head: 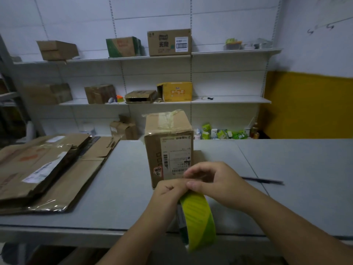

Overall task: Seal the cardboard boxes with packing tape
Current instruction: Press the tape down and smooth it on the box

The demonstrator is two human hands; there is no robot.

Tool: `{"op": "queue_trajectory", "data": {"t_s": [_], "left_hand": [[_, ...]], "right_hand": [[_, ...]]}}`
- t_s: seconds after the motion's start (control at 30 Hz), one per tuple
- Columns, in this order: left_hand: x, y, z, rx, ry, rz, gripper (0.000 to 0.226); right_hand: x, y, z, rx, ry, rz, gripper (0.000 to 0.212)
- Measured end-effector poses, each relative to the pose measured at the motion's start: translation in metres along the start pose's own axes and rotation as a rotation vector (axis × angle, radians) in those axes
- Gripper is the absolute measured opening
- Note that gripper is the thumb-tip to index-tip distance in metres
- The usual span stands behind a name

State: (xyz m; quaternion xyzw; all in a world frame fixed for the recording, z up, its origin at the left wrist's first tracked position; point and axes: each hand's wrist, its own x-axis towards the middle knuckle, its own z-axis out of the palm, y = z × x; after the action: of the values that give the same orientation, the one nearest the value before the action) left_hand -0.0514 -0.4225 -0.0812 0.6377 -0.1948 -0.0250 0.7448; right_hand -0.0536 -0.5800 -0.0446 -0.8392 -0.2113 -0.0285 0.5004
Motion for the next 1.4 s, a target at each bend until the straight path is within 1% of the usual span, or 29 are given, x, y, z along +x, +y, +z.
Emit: {"op": "queue_trajectory", "data": {"t_s": [0.07,0.13,0.23,0.3,0.4,0.47,0.57,0.6,0.63,0.67,0.7,0.73,0.77,0.8,0.83,0.87,0.9,0.97,1.03,1.1,1.13,1.17,1.2,1.23,1.27,1.3,1.33,1.37,1.4], "left_hand": [[0.001,-0.002,-0.001,0.006,0.011,-0.020,0.027],[0.003,-0.003,-0.001,0.009,0.012,-0.030,0.025],[0.007,-0.002,-0.002,-0.019,0.000,-0.051,0.013],[0.011,-0.003,-0.003,-0.032,-0.005,-0.094,0.015],[0.016,-0.003,-0.004,-0.093,-0.013,-0.188,0.027],[0.019,0.000,-0.005,-0.060,-0.045,-0.244,0.026],[0.020,0.006,-0.007,0.045,-0.089,-0.330,0.020],[0.021,0.009,-0.008,0.099,-0.096,-0.355,0.024],[0.023,0.013,-0.010,0.164,-0.096,-0.387,0.036],[0.025,0.016,-0.012,0.234,-0.082,-0.413,0.056],[0.026,0.020,-0.014,0.320,-0.054,-0.409,0.072],[0.026,0.026,-0.016,0.441,-0.026,-0.356,0.078],[0.026,0.033,-0.016,0.590,-0.017,-0.260,0.073],[0.027,0.040,-0.016,0.738,-0.049,-0.149,0.060],[0.027,0.047,-0.013,0.838,-0.115,-0.061,0.046],[0.027,0.055,-0.010,0.890,-0.182,-0.009,0.034],[0.028,0.060,-0.007,0.921,-0.227,0.017,0.028],[0.030,0.064,-0.004,0.942,-0.240,0.033,0.024],[0.033,0.064,-0.004,0.914,-0.221,0.012,0.023],[0.034,0.063,-0.005,0.874,-0.205,-0.044,0.022],[0.033,0.063,-0.005,0.819,-0.199,-0.084,0.019],[0.033,0.063,-0.006,0.751,-0.189,-0.119,0.013],[0.032,0.064,-0.007,0.694,-0.176,-0.146,0.008],[0.031,0.066,-0.008,0.660,-0.162,-0.159,0.006],[0.030,0.067,-0.009,0.639,-0.153,-0.163,0.006],[0.028,0.068,-0.010,0.622,-0.148,-0.165,0.007],[0.026,0.070,-0.010,0.603,-0.148,-0.171,0.008],[0.024,0.072,-0.011,0.576,-0.146,-0.174,0.008],[0.021,0.076,-0.011,0.538,-0.141,-0.172,0.009]], "right_hand": [[0.003,0.003,0.003,0.106,0.041,0.013,0.009],[0.005,0.004,0.007,0.174,0.104,-0.010,0.009],[0.008,0.005,0.013,0.187,0.153,-0.049,0.011],[0.009,0.003,0.016,0.208,0.192,-0.069,0.014],[0.009,0.007,0.019,0.247,0.317,-0.075,0.020],[0.008,0.009,0.023,0.246,0.368,-0.079,0.022],[0.005,0.008,0.024,0.241,0.396,-0.109,0.024],[0.004,0.008,0.023,0.218,0.403,-0.134,0.025],[0.003,0.009,0.022,0.170,0.415,-0.173,0.026],[0.003,0.010,0.020,0.102,0.429,-0.217,0.027],[0.002,0.011,0.018,0.039,0.430,-0.255,0.030],[0.002,0.013,0.018,-0.008,0.420,-0.286,0.031],[0.001,0.015,0.019,-0.034,0.405,-0.306,0.031],[0.002,0.017,0.019,-0.051,0.398,-0.320,0.031],[0.002,0.019,0.020,-0.068,0.403,-0.331,0.029],[0.003,0.020,0.020,-0.095,0.419,-0.350,0.026],[0.004,0.021,0.020,-0.129,0.444,-0.381,0.021],[0.005,0.022,0.018,-0.216,0.517,-0.477,0.014],[0.005,0.025,0.018,-0.252,0.577,-0.557,0.023],[0.004,0.029,0.020,-0.127,0.586,-0.549,0.034],[0.002,0.031,0.021,-0.005,0.573,-0.488,0.034],[-0.001,0.034,0.021,0.154,0.521,-0.385,0.031],[-0.004,0.037,0.019,0.325,0.406,-0.254,0.031],[-0.007,0.040,0.018,0.453,0.244,-0.110,0.036],[-0.009,0.043,0.018,0.490,0.074,0.004,0.040],[-0.010,0.046,0.017,0.424,-0.064,0.060,0.043],[-0.010,0.046,0.017,0.296,-0.151,0.079,0.047],[-0.009,0.044,0.016,0.154,-0.193,0.072,0.048],[-0.007,0.038,0.013,0.022,-0.193,0.053,0.045]]}}
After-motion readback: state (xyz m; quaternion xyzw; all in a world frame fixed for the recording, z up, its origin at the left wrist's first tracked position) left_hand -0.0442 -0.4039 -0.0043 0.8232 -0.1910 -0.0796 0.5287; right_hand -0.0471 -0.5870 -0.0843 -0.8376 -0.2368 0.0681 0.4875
